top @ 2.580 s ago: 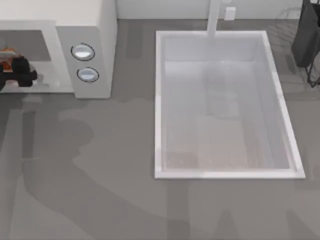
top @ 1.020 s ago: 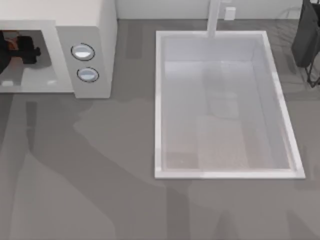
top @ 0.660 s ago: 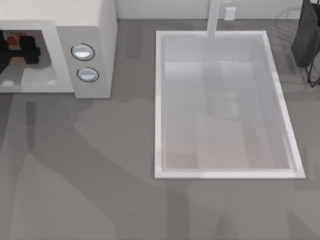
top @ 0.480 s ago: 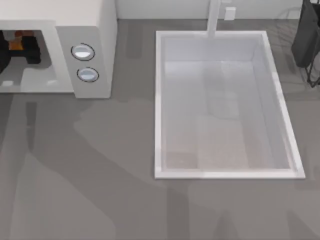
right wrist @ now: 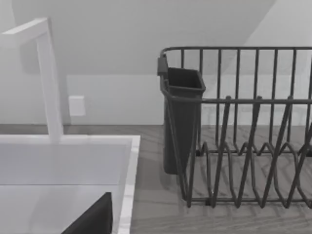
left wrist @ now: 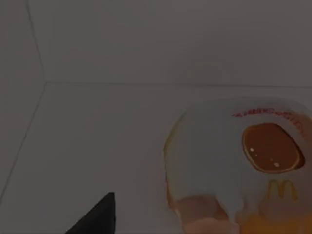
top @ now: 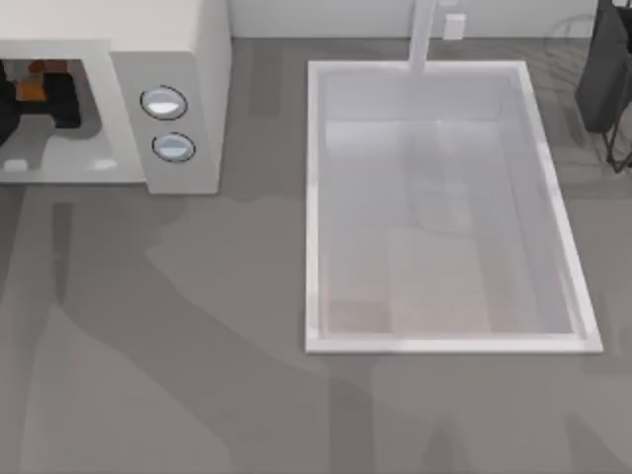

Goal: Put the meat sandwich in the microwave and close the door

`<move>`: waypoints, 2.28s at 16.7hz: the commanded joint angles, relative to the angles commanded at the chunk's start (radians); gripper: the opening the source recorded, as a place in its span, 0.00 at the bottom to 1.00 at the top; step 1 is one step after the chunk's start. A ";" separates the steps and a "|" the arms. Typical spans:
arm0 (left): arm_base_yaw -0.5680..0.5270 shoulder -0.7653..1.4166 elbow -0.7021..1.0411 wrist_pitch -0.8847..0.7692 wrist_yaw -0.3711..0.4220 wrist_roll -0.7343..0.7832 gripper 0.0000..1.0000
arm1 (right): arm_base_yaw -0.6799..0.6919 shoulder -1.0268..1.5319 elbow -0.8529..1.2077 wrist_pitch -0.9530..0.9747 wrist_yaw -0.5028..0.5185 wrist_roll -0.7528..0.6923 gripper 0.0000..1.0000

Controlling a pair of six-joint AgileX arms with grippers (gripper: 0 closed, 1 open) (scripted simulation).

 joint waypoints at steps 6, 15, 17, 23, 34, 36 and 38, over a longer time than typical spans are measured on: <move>0.048 -0.163 -0.333 0.155 0.041 0.020 1.00 | 0.000 0.000 0.000 0.000 0.000 0.000 1.00; 0.126 -0.417 -0.843 0.401 0.106 0.049 1.00 | 0.000 0.000 0.000 0.000 0.000 0.000 1.00; 0.129 -0.424 -0.855 0.409 0.109 0.049 1.00 | 0.000 0.000 0.000 0.000 0.000 0.000 1.00; 0.122 -0.455 -0.841 0.369 0.108 0.049 1.00 | 0.000 0.000 0.000 0.000 0.000 0.000 1.00; 0.124 -0.873 -0.717 -0.188 0.100 0.047 1.00 | 0.000 0.000 0.000 0.000 0.000 0.000 1.00; 0.124 -0.888 -0.711 -0.204 0.100 0.047 1.00 | 0.000 0.000 0.000 0.000 0.000 0.000 1.00; 0.124 -0.888 -0.711 -0.204 0.100 0.047 1.00 | 0.000 0.000 0.000 0.000 0.000 0.000 1.00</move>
